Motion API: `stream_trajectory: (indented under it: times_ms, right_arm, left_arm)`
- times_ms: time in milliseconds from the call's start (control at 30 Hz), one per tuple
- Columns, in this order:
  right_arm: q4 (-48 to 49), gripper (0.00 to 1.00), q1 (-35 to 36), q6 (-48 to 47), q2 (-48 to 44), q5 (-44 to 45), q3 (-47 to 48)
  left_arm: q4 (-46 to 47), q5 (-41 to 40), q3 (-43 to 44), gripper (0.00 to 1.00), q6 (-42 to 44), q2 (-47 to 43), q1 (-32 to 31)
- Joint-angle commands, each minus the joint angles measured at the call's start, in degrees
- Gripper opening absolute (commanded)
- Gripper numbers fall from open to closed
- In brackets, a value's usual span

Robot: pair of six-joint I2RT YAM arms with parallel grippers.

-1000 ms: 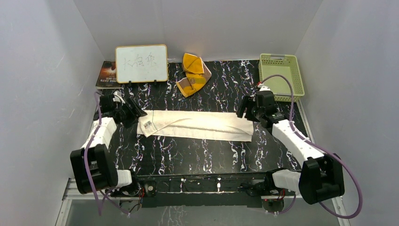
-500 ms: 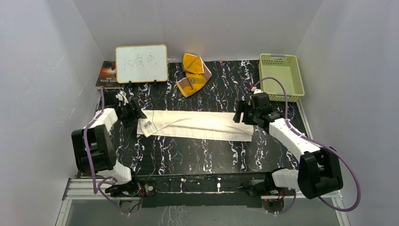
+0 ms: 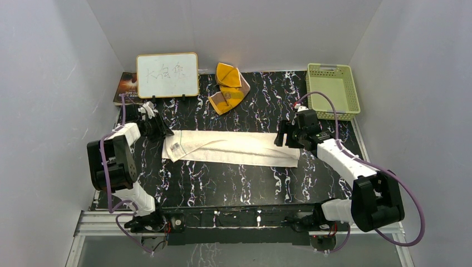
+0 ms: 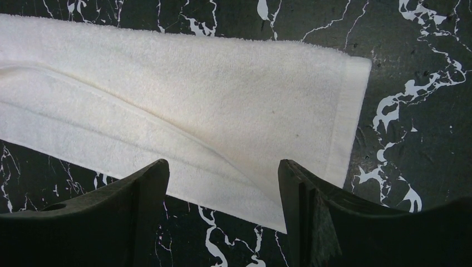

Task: Roll the towels
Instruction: Fold the towel at the center of the board.

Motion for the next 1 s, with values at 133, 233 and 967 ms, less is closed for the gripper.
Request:
stream_trajectory:
  times_ms: [133,233,967]
  right_arm:
    - [3.60,0.70,0.26,-1.31,0.38,-0.99,0.04]
    - [3.43,0.70,0.22,-1.42,0.53,-1.08,0.17]
    - [3.10,0.69,4.08,-2.72,3.74,3.52,3.70]
  left_arm:
    - [-1.47,5.75,4.45,0.31,1.70,4.65,0.34]
    - [-2.94,6.52,6.64,0.19,1.86,5.49,0.34]
    - [-26.05,29.94,32.57,0.40,2.38,30.59,4.12]
